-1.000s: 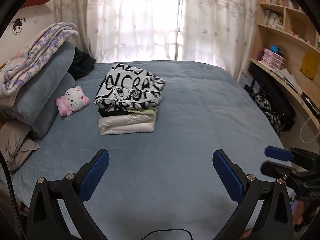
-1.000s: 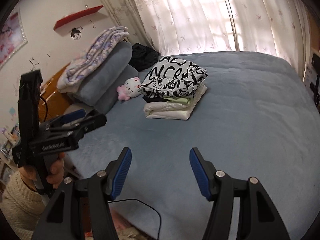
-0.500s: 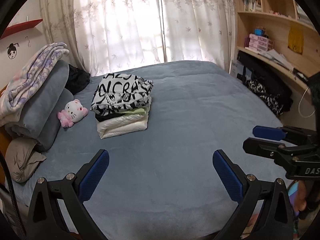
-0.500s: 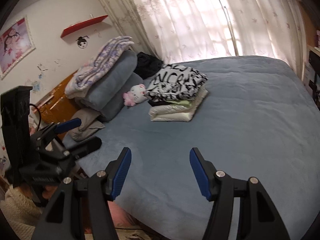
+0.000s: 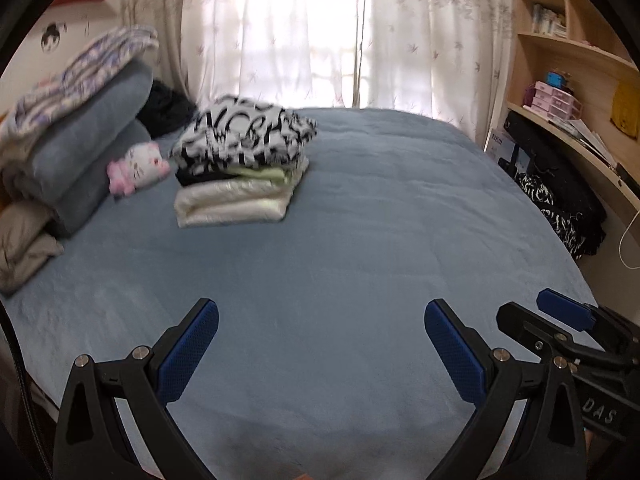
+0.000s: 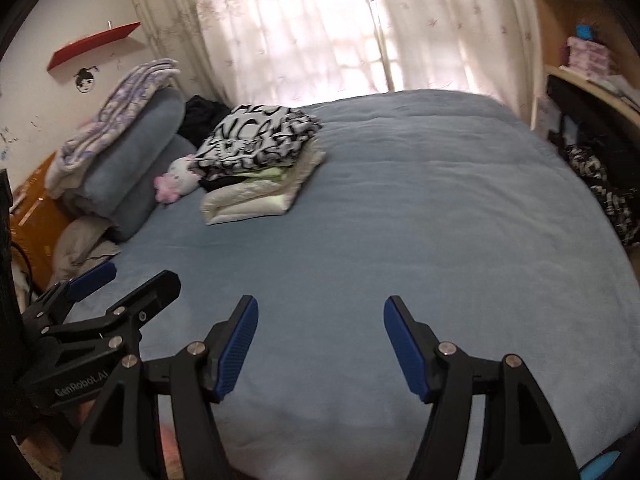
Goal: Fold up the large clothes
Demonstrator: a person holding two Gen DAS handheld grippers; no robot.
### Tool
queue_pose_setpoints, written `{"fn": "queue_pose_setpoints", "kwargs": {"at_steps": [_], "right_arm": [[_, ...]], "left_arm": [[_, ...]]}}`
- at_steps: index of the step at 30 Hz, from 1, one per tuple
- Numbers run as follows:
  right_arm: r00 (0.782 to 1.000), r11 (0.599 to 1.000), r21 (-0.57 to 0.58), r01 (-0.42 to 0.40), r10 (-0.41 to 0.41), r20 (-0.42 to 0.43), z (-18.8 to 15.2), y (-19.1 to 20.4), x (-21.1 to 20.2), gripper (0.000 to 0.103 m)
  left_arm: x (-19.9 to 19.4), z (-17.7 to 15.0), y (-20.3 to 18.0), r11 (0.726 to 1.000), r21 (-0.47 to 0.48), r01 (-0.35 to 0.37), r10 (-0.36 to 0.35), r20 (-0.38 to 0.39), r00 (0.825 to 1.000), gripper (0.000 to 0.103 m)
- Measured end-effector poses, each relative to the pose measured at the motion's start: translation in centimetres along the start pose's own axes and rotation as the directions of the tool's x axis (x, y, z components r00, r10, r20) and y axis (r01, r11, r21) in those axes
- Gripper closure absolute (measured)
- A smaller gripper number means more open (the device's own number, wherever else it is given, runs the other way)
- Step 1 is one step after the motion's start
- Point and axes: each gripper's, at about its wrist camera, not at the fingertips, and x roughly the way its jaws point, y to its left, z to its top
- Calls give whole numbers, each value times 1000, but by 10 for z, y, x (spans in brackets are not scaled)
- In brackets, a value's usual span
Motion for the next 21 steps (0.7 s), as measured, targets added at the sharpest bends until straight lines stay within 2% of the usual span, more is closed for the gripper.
{"fn": "queue_pose_setpoints", "kwargs": {"at_steps": [8,14,21], "right_arm": [[1000,998,62,18,-18,0,-21,-6,-2,34],[998,998,18,60,-60,12,-26,0,-6,34],[996,996,-25,86,-86,10,-29,6,-4,34]], "left_arm": [[12,-12,1,999,-41,20,-22,-51,998,1],[12,-20,1,998,-52,21,-25,-66,998,1],[11,-25,2,999,-48,-8,4,-73,997,1]]}}
